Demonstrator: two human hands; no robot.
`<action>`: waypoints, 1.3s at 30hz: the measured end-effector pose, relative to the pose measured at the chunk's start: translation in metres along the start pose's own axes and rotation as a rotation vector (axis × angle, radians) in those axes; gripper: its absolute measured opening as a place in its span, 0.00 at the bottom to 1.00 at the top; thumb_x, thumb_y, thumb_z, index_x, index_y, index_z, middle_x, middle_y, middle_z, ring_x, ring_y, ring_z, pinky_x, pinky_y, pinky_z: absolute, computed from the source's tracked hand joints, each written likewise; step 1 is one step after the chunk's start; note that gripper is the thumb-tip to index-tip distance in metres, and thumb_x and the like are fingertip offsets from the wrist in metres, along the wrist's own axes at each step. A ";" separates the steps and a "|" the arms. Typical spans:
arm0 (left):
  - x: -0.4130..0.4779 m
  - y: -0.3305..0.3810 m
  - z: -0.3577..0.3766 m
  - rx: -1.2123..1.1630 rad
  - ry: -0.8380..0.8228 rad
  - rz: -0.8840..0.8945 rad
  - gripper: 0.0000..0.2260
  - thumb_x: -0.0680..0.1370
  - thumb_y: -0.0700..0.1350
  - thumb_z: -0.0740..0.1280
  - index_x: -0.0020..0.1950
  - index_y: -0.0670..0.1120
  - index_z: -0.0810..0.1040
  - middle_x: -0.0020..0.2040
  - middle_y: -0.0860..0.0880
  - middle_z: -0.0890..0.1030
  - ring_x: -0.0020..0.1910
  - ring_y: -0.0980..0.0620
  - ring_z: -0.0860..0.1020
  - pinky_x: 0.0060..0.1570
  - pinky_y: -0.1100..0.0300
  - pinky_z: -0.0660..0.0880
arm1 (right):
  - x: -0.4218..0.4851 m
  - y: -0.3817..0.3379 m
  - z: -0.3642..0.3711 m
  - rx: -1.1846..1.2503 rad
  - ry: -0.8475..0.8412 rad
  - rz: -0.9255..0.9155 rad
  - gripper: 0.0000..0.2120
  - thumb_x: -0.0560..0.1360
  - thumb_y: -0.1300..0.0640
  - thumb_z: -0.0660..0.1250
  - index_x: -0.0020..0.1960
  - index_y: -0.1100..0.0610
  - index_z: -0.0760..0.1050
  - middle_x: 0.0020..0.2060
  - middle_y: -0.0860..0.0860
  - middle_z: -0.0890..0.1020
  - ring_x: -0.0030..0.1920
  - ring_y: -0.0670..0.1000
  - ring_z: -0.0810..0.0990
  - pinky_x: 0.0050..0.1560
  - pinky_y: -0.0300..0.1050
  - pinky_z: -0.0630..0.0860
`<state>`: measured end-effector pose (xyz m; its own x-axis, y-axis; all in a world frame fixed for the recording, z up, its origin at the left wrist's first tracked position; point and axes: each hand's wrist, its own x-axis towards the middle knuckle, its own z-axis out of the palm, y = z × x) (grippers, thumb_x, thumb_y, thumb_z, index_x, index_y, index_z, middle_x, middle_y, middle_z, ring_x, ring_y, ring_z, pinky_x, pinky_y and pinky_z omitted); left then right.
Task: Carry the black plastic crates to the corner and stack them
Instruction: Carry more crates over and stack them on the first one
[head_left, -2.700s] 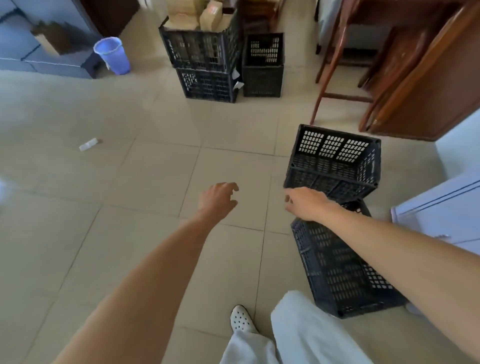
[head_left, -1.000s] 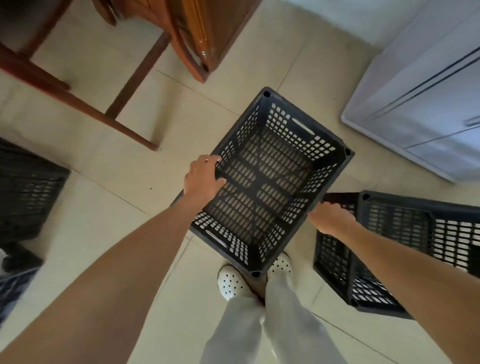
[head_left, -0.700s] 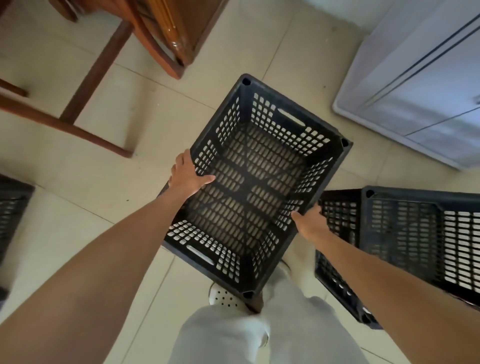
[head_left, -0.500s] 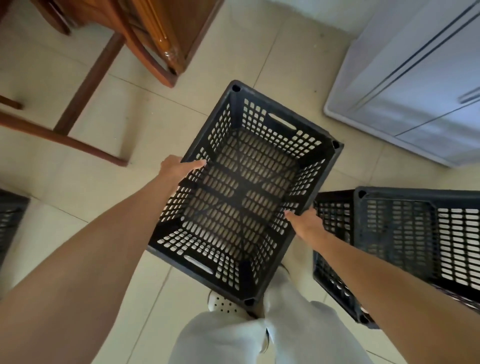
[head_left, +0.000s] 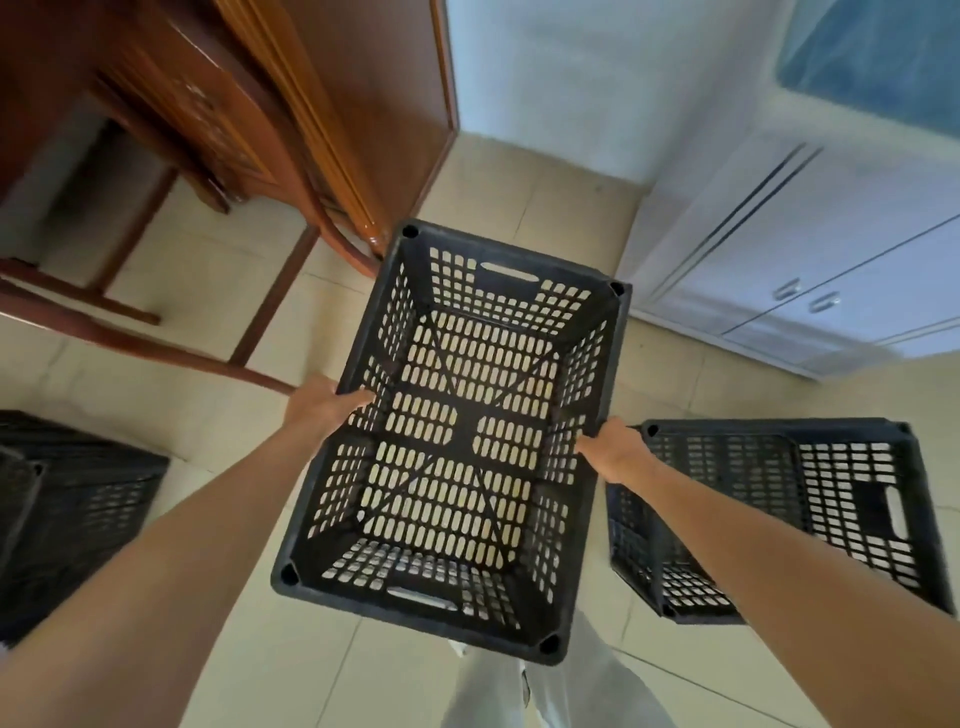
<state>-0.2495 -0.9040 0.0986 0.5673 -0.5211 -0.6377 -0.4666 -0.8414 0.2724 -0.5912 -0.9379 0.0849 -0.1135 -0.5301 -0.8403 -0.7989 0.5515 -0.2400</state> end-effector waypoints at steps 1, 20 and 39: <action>-0.015 0.002 -0.015 0.031 -0.002 0.013 0.29 0.73 0.54 0.73 0.66 0.38 0.71 0.63 0.39 0.77 0.62 0.39 0.75 0.59 0.47 0.73 | -0.017 -0.005 -0.011 -0.029 -0.011 -0.021 0.14 0.79 0.56 0.62 0.60 0.65 0.71 0.41 0.55 0.77 0.33 0.50 0.73 0.30 0.41 0.68; -0.183 0.064 -0.115 0.291 -0.135 0.604 0.09 0.78 0.47 0.67 0.53 0.42 0.76 0.48 0.44 0.82 0.47 0.44 0.81 0.52 0.44 0.79 | -0.282 0.053 -0.104 -0.186 0.307 -0.006 0.18 0.81 0.54 0.55 0.64 0.64 0.72 0.59 0.59 0.77 0.57 0.60 0.77 0.58 0.51 0.74; -0.468 0.233 0.105 0.562 -0.450 1.281 0.08 0.75 0.47 0.68 0.43 0.42 0.76 0.39 0.46 0.78 0.41 0.47 0.78 0.44 0.53 0.73 | -0.462 0.388 -0.104 0.198 0.612 0.506 0.19 0.82 0.50 0.58 0.55 0.65 0.76 0.51 0.57 0.80 0.46 0.56 0.78 0.45 0.45 0.72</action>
<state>-0.6947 -0.8411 0.3844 -0.6333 -0.6762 -0.3766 -0.7341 0.3707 0.5690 -0.9100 -0.5463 0.4312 -0.7803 -0.4131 -0.4696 -0.4524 0.8912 -0.0322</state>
